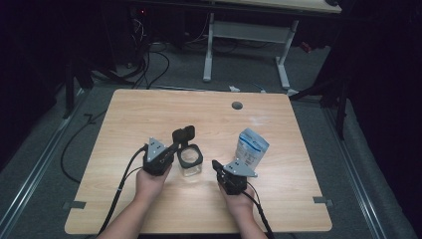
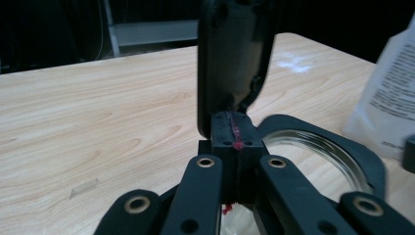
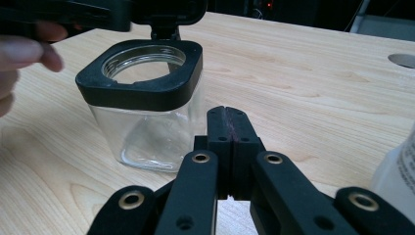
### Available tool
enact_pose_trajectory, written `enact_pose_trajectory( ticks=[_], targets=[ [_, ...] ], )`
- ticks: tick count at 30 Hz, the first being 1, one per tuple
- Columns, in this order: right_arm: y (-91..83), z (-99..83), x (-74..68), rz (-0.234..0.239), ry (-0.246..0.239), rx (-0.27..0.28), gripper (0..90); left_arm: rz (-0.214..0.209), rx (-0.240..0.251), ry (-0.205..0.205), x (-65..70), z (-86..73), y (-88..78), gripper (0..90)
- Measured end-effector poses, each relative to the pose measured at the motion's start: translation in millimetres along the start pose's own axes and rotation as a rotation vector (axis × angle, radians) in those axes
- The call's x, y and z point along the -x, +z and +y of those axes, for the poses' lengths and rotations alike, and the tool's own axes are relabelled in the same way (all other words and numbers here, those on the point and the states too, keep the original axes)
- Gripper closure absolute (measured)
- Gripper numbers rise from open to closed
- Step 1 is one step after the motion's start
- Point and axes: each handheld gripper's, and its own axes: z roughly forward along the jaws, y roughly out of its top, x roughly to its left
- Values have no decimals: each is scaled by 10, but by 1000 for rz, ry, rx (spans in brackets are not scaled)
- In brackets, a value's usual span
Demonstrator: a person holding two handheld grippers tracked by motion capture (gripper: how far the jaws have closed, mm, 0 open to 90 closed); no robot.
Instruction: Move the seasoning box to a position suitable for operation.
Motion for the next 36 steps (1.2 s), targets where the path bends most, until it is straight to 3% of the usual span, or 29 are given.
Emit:
enact_pose_trajectory(
  ticks=[4, 6, 8, 15, 27, 31, 36],
  targets=[
    [94, 6, 2, 3, 0, -21, 900, 28, -25, -20, -19, -165, -110, 899],
    [172, 19, 14, 4, 9, -35, 900, 41, -74, -46, -59, -265, -91, 899],
    [255, 41, 28, -2, 15, -42, 900, 45, -123, -46, -78, -332, -33, 899],
    [432, 110, 15, -1, 20, -68, 900, 38, -154, -35, -68, -346, 53, 900],
    [325, 59, -113, 20, -28, -58, 900, 32, -158, -24, -116, -380, 27, 900],
    [242, -9, -258, 63, -54, -63, 900, 25, -166, -19, -120, -385, 42, 900],
    [126, -57, -314, 79, -71, -56, 899, 9, -171, -20, -105, -384, 56, 900]
  ],
)
